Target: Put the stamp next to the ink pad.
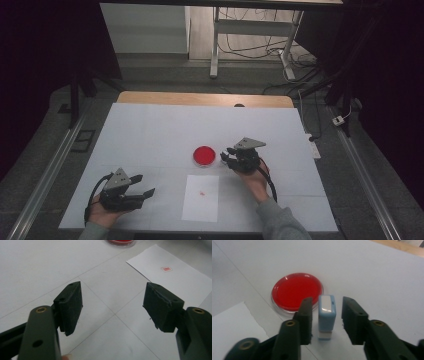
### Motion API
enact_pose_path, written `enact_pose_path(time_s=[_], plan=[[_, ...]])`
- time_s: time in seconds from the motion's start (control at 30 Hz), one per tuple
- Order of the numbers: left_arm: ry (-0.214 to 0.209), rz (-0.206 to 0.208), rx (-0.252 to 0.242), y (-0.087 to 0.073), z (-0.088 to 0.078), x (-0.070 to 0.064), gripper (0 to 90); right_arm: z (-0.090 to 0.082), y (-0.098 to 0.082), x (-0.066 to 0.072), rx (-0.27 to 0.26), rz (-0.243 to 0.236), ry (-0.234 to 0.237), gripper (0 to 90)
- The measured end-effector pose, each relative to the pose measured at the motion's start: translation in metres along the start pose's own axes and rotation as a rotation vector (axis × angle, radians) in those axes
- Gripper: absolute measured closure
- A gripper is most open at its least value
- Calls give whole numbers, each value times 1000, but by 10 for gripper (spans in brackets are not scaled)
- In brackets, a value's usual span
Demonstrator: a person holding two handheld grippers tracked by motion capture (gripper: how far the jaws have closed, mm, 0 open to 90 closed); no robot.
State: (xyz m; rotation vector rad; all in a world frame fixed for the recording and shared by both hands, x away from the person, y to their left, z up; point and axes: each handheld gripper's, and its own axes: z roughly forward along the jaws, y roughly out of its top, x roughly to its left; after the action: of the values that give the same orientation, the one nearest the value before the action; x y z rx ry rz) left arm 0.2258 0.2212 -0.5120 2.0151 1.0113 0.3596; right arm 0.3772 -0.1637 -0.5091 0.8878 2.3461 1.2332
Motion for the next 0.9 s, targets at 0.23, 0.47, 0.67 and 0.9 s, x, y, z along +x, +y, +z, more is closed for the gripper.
enact_pose_path(time_s=[0.23, 0.47, 0.67, 0.9], plan=[[-1, -4, 4, 0, 2, 1, 321, -11, 3, -2, -76, 21, 15, 482], [4, -15, -4, 0, 3, 5, 321, -19, 3, -5, -94, 18, 33, 462], [0, -13, -2, 1, 6, 6, 321, -30, 1, -3, -102, 0, 32, 452], [4, -19, 5, -1, 8, 8, 321, -44, -5, -5, -115, -13, 38, 443]])
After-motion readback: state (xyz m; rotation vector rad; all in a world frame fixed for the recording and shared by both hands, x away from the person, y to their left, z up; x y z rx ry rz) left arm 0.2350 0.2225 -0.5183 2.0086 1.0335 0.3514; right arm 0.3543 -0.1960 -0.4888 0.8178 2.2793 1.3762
